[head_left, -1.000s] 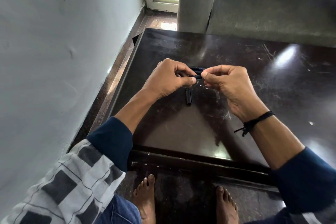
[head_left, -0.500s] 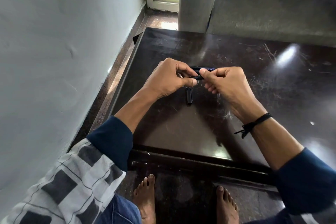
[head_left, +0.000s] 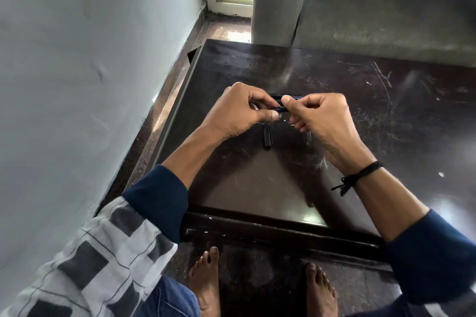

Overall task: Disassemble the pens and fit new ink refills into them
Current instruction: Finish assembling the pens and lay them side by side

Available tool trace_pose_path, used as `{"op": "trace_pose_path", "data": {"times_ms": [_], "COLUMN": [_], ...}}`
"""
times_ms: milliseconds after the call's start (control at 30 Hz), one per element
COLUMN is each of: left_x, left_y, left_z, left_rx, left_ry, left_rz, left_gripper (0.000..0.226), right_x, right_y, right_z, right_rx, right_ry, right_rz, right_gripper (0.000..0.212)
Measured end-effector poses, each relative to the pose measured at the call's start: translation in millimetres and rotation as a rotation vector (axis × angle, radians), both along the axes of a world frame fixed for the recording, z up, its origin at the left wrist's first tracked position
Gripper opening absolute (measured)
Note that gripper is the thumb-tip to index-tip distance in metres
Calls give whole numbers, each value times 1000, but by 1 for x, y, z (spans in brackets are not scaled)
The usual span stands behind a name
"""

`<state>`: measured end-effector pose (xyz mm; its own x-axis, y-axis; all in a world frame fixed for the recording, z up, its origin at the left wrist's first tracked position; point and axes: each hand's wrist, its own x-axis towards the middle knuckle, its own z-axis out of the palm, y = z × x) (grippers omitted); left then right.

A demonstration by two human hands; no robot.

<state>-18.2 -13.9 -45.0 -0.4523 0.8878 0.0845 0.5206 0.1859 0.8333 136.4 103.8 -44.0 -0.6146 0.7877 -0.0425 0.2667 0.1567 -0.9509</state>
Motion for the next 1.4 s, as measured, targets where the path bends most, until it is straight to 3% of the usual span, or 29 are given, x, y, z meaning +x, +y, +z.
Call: {"op": "trace_pose_path", "data": {"times_ms": [167,400,600,800,1000,1200,1400], "left_x": [-1,0,-2,-1,-2,-1,-4], "left_y": [-1,0,-1,1,0,0,0], "left_z": [2,1,0,-2,-1,-1,-3], "left_rx": [-4,8,10,19,18,23,29], "left_ry": [4,2,7,-6,-15,-11,-27], "left_rz": [0,-18,-18,-23,-12,-18,-9], "left_gripper": [18,18,19,19,19,19,19], "right_x": [1,0,1,0,1,-1,1], "right_y": [2,-1,2,0,3,0,2], "right_z": [2,0,1,-1,2,-1,4], "right_rx": [-22,-11,-5,19,10,52,8], "right_ry": [52,-14,26,-37,44,-38,51], "right_rz": [53,14,70,23,75,16,68], "right_gripper": [13,41,14,36,14,38,13]}}
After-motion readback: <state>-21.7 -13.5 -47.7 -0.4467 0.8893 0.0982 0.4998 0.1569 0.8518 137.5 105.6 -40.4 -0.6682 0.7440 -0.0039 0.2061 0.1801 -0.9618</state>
